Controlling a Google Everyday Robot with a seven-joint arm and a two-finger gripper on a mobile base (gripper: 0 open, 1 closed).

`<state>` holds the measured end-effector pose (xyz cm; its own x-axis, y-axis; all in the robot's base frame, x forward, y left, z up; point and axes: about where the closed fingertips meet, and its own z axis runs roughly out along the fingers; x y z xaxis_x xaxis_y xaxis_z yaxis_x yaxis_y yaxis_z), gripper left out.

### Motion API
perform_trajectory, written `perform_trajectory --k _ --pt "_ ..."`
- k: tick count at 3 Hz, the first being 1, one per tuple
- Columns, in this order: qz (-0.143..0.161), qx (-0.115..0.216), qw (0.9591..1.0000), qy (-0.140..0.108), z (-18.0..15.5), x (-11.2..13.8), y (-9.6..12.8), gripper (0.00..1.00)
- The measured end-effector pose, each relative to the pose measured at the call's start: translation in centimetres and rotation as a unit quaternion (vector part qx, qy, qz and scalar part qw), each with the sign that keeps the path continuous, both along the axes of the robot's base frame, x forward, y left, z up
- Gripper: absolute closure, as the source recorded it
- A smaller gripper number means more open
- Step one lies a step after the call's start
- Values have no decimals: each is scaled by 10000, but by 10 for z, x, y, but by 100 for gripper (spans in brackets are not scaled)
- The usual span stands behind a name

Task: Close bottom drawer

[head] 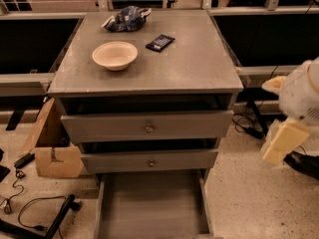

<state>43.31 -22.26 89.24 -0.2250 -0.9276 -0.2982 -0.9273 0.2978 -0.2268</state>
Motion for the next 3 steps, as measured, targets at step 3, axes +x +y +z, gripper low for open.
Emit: perform_trajectory --k 3 --pt "-707 823 9941 86 -222 -23 -30 0"
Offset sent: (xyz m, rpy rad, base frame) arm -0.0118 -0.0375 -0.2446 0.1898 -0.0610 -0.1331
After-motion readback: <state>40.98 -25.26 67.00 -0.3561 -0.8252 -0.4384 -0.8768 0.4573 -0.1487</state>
